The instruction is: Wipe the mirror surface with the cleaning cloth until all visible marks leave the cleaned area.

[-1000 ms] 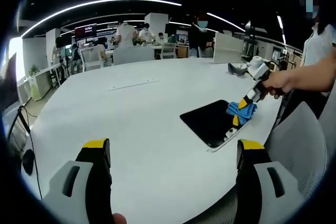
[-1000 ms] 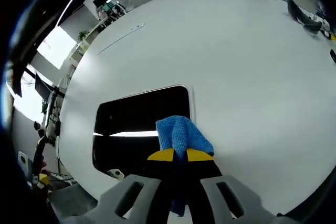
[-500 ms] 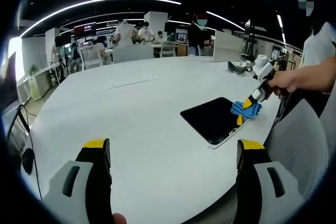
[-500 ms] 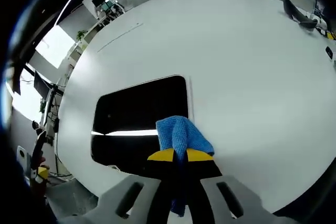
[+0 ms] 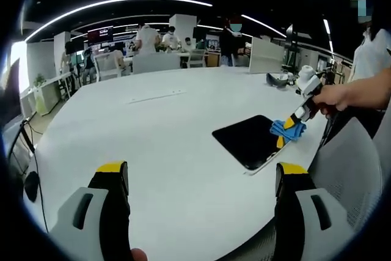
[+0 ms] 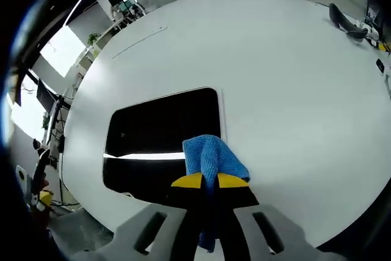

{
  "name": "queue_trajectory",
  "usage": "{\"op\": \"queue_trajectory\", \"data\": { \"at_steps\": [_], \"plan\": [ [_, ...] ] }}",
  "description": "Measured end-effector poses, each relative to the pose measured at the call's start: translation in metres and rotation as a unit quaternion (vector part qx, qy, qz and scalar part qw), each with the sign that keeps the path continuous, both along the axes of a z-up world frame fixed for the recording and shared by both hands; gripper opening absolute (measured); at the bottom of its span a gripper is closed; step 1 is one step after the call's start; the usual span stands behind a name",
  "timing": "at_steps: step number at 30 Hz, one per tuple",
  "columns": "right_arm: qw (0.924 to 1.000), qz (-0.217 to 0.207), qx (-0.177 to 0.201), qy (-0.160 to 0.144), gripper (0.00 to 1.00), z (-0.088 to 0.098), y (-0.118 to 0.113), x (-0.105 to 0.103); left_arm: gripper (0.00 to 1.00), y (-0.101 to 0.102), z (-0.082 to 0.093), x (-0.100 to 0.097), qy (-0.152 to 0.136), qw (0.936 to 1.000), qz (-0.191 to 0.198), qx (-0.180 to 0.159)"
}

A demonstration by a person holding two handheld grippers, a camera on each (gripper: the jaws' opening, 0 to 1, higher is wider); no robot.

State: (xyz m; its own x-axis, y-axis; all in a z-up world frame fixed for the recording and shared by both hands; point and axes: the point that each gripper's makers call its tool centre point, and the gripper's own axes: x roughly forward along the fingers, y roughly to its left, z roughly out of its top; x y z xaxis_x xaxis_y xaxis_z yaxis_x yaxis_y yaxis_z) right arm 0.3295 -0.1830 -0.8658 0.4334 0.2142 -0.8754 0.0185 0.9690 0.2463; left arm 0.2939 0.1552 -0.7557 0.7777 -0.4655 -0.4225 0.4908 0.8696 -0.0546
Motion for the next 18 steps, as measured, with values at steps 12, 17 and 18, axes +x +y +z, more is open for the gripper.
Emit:
{"op": "queue_trajectory", "data": {
  "at_steps": [12, 17, 18],
  "plan": [
    [0.9999, -0.004, 0.007, 0.006, 0.00, -0.002, 0.018, 0.002, 0.99, 0.001, -0.002, 0.000, 0.002, 1.0000, -0.002, -0.003],
    [0.9999, -0.003, 0.013, 0.009, 0.00, -0.001, 0.029, 0.002, 0.99, 0.002, -0.001, 0.001, 0.003, 1.0000, -0.003, -0.006],
    [0.9999, -0.003, 0.013, 0.009, 0.00, -0.001, 0.031, 0.001, 0.99, 0.002, -0.002, 0.001, 0.003, 1.0000, -0.003, -0.006]
  ]
}}
